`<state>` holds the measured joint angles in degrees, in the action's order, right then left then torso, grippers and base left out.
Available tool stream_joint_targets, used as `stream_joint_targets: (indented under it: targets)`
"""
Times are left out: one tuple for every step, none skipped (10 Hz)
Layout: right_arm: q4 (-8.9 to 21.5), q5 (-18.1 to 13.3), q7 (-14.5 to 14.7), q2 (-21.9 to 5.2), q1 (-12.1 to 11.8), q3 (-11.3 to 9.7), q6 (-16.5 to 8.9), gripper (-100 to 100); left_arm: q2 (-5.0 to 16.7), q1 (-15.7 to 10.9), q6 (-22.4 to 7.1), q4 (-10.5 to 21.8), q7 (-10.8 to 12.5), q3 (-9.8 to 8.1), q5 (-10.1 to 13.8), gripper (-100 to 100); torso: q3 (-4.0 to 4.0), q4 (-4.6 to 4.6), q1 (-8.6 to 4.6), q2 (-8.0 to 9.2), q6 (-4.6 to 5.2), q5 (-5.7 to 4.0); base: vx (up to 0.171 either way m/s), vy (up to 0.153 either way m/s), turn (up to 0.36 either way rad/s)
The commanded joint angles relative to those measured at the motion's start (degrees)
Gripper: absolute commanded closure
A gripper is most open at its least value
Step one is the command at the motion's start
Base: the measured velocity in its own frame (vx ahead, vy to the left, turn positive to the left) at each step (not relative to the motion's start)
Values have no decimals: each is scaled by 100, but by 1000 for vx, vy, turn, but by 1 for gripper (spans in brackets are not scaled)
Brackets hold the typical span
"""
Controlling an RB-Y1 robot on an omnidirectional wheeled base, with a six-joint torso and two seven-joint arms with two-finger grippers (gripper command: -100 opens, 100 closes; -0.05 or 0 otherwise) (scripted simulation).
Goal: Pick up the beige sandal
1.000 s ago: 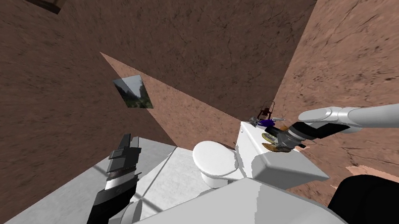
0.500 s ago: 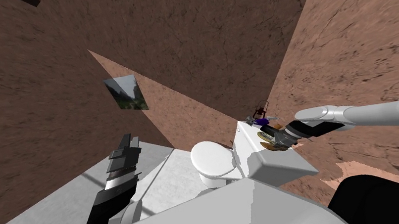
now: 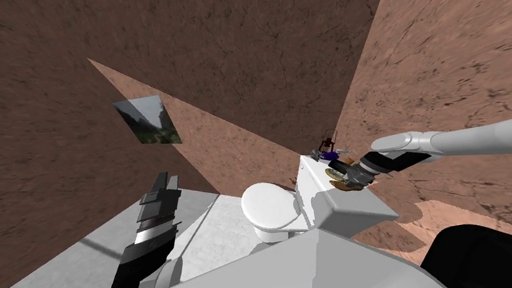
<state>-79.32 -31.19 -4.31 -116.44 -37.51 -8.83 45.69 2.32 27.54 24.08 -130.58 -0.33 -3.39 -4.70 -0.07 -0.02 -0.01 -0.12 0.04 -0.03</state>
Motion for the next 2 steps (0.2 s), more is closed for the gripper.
stream_joint_targets:
  targets:
    - [0, 0, 0, 0, 0, 0, 0, 100, 0, 0, 0, 0, 0, 0, 0, 0, 0, 0, 0, 0, 0, 0, 0, 0, 0]
    - [-3, 5, 5, -2, 2, -5, -4, 0, 0, 0, 0, 0, 0, 0, 0, 0, 2, 1, -1, 4, 1, 0, 0, 0, 0]
